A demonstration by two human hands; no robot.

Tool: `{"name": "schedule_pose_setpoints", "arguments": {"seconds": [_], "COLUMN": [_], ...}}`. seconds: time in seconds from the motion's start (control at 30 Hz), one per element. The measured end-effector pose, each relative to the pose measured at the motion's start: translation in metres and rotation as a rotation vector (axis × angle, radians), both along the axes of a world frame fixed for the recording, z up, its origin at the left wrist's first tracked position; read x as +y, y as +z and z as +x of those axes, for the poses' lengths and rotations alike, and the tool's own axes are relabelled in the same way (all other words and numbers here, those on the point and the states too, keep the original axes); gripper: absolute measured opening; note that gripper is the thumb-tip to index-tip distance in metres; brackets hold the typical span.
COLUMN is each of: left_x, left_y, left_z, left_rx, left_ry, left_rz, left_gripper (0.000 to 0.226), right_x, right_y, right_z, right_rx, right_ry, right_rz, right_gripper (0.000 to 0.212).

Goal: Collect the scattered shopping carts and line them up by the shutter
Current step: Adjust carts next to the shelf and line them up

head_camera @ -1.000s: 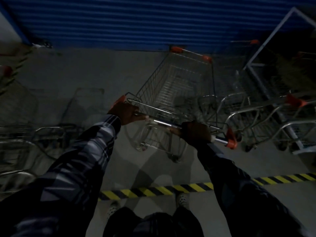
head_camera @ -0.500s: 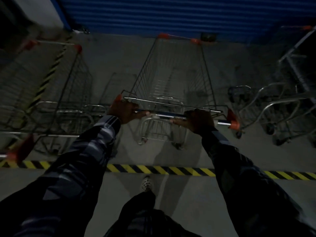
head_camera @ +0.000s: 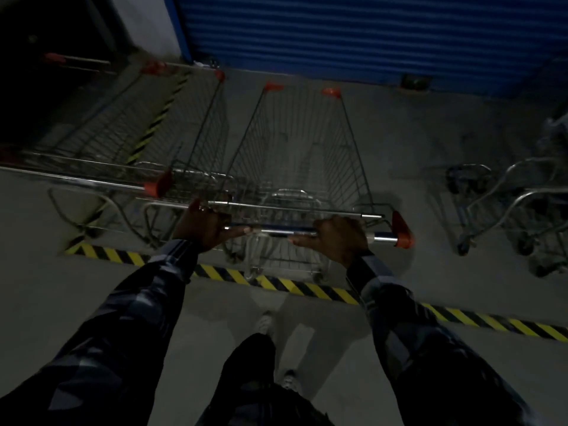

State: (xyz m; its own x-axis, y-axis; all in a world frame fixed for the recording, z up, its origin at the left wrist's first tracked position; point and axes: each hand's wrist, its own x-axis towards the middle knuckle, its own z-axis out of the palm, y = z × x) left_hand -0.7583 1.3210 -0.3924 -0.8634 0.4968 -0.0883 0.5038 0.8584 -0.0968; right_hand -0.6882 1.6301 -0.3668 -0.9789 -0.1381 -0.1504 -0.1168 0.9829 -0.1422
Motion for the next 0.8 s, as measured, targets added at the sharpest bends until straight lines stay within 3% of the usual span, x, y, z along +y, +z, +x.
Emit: {"name": "schedule_pose_setpoints", "arguments": {"seconds": [0.1, 0.2, 0.3, 0.5, 0.7, 0.8], "left_x": [-0.032, -0.052, -0.067, -0.092, -0.097, -0.089], "left_y": [0.001, 0.014, 0.02, 0.024, 0.017, 0.018], "left_z": [0.024, 0.046, 0.059, 0.071, 0.064, 0.051], "left_rx": [-0.038, -0.089, 0.032, -0.055, -0.079, -0.069], "left_ry": [0.026, 0.118, 0.062, 0.041, 0.025, 0.026], "left_rz": [0.004, 0.232, 0.081, 0.019, 0.024, 0.061], "left_gripper": [0.099, 0.093, 0.091, 0.109, 0.09, 0.084], "right_x": [-0.034, -0.062, -0.081, -0.106, -0.11, -0.103], "right_y": [0.005, 0.007, 0.004, -0.011, -0.011, 0.0], "right_z": [0.026, 0.044, 0.055, 0.066, 0.069, 0.053], "right_rx": [0.026, 0.06, 0.076, 0.118, 0.132, 0.049], "right_ry": [0.005, 0.007, -0.006, -0.066, -0.049, -0.077], "right_rz": [0.024, 0.033, 0.063, 0.113, 0.229, 0.166], "right_gripper": [0.078, 0.075, 0.076, 0.09, 0.086, 0.089]}}
